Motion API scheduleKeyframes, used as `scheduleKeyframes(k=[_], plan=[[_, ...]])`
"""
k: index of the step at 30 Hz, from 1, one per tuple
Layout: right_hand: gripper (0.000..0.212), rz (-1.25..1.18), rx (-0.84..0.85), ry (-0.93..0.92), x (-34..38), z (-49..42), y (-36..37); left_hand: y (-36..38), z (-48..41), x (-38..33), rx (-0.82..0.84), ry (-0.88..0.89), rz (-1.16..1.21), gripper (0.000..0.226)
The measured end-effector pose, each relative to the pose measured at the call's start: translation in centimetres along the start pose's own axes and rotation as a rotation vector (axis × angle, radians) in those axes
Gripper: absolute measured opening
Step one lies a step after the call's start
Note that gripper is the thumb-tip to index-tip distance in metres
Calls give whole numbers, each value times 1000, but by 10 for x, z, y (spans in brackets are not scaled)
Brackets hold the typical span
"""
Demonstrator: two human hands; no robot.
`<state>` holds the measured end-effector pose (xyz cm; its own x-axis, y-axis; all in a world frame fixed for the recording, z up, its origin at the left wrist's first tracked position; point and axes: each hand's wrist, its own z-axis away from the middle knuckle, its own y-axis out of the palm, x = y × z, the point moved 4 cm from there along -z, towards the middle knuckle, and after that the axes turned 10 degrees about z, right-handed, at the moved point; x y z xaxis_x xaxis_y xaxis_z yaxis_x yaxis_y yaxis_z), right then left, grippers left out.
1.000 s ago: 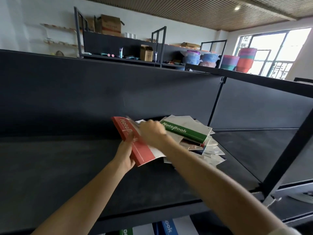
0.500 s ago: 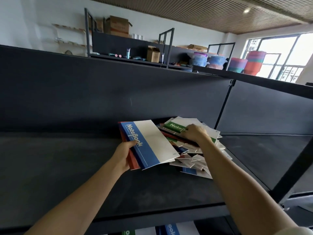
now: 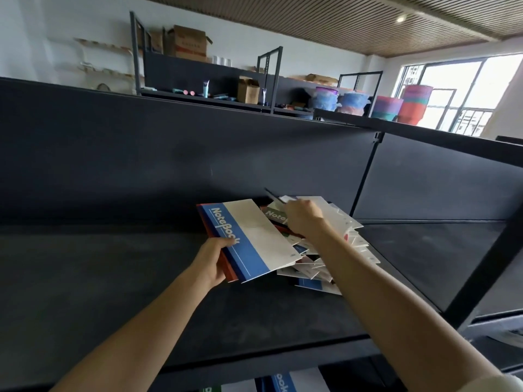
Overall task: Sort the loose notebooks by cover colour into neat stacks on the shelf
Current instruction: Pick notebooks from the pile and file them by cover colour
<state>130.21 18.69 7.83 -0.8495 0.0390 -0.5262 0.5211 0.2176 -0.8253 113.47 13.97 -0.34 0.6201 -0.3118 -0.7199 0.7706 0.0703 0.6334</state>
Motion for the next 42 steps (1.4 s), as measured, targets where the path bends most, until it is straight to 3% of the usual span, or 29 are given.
scheduleKeyframes(k=[3,5,7,9,11,14,16,19,24,29,39,42], plan=[[40,-188,-23,-127,52,14,-46,8,1,-2,46,24,103,29],[31,-277,-39,-220,85,22,-68,13,4,-4,98,37,194,38],[24,-344,-50,-266,98,19,-72,8,6,-6,41,64,145,32],[27,-475,-19,-211,89,9,-61,-3,6,-8,-53,61,85,23],[31,-563,14,-42,64,2,-37,-12,4,-9,-102,35,60,17],[28,-474,93,162,19,-2,14,-20,5,-8,-116,16,53,20],[28,-381,181,194,0,-1,39,-23,6,-5,-114,-5,44,20],[34,-259,129,118,-10,-2,49,-24,5,2,-116,-32,21,21],[25,-101,147,-2,3,2,37,-23,6,5,-116,-33,30,18],[27,-56,42,11,-4,4,34,-24,10,6,-109,-15,78,19],[26,-27,70,-62,-11,13,29,-23,20,15,-122,-15,90,22],[36,28,45,-107,-2,13,28,-21,22,18,-129,-23,76,20]])
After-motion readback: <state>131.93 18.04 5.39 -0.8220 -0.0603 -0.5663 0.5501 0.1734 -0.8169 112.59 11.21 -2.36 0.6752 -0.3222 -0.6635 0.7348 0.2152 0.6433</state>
